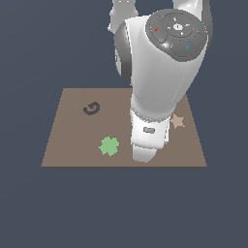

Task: Insert a designated object into the corresponding slot on a board.

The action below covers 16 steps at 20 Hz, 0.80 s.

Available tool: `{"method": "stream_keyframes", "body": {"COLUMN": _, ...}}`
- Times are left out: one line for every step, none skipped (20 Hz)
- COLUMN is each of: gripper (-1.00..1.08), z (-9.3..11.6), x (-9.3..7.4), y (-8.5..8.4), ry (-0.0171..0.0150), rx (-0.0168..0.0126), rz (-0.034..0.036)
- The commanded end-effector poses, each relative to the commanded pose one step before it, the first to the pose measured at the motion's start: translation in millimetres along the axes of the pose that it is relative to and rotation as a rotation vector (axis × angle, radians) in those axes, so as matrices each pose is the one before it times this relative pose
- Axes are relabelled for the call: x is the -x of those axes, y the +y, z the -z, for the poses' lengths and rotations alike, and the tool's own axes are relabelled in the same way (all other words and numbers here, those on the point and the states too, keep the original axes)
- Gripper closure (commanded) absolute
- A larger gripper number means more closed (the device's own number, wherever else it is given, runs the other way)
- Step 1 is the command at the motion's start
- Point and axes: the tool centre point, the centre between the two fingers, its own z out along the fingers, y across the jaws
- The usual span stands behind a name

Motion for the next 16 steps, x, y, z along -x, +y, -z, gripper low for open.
{"method": "stream_keyframes", "body": {"gripper": 1.08, "z": 0.43, "x": -1.41, "y": -3.5, "ry": -0.00015, "rx": 0.00067, "rz": 0.02395}}
{"method": "stream_keyframes", "body": {"gripper": 1.08, "z": 0.01, "x": -0.21, "y": -0.69, "ry": -0.00002, "rx": -0.00005, "rz": 0.00417}}
{"method": "stream_keyframes", "body": {"gripper": 1.08, "z": 0.0, "x": -0.04, "y": -0.38, "ry": -0.00002, "rx": -0.00004, "rz": 0.00218}}
{"method": "stream_keyframes", "body": {"gripper": 1.08, "z": 0.0, "x": 0.06, "y": -0.09, "ry": -0.00001, "rx": -0.00001, "rz": 0.00049}}
{"method": "stream_keyframes", "body": {"gripper": 1.08, "z": -0.34, "x": -0.07, "y": 0.52, "ry": 0.00006, "rx": -0.0007, "rz": -0.00483}}
{"method": "stream_keyframes", "body": {"gripper": 1.08, "z": -0.51, "x": 0.18, "y": 0.01, "ry": 0.0, "rx": 0.0, "rz": 0.0}}
{"method": "stream_keyframes", "body": {"gripper": 1.08, "z": -1.63, "x": -0.14, "y": -0.13, "ry": -0.00018, "rx": -0.0001, "rz": 0.00107}}
{"method": "stream_keyframes", "body": {"gripper": 1.08, "z": -2.68, "x": 0.04, "y": -0.16, "ry": -0.00022, "rx": -0.00012, "rz": 0.00136}}
{"method": "stream_keyframes", "body": {"gripper": 1.08, "z": -2.68, "x": 0.05, "y": -0.17, "ry": -0.00022, "rx": -0.00012, "rz": 0.00136}}
{"method": "stream_keyframes", "body": {"gripper": 1.08, "z": -1.61, "x": 0.02, "y": -0.11, "ry": -0.00014, "rx": -0.00007, "rz": 0.00083}}
{"method": "stream_keyframes", "body": {"gripper": 1.08, "z": -0.51, "x": 0.19, "y": 0.0, "ry": 0.0, "rx": 0.0, "rz": 0.0}}
{"method": "stream_keyframes", "body": {"gripper": -0.92, "z": 0.0, "x": 0.0, "y": 0.0, "ry": 0.0, "rx": 0.0, "rz": 0.0}}
{"method": "stream_keyframes", "body": {"gripper": -0.92, "z": 0.0, "x": 0.0, "y": 0.0, "ry": 0.0, "rx": 0.0, "rz": 0.0}}
{"method": "stream_keyframes", "body": {"gripper": -0.92, "z": 0.0, "x": 0.0, "y": 0.0, "ry": 0.0, "rx": 0.0, "rz": 0.0}}
{"method": "stream_keyframes", "body": {"gripper": -0.92, "z": 0.0, "x": 0.0, "y": 0.0, "ry": 0.0, "rx": 0.0, "rz": 0.0}}
{"method": "stream_keyframes", "body": {"gripper": -0.92, "z": 0.0, "x": 0.0, "y": 0.0, "ry": 0.0, "rx": 0.0, "rz": 0.0}}
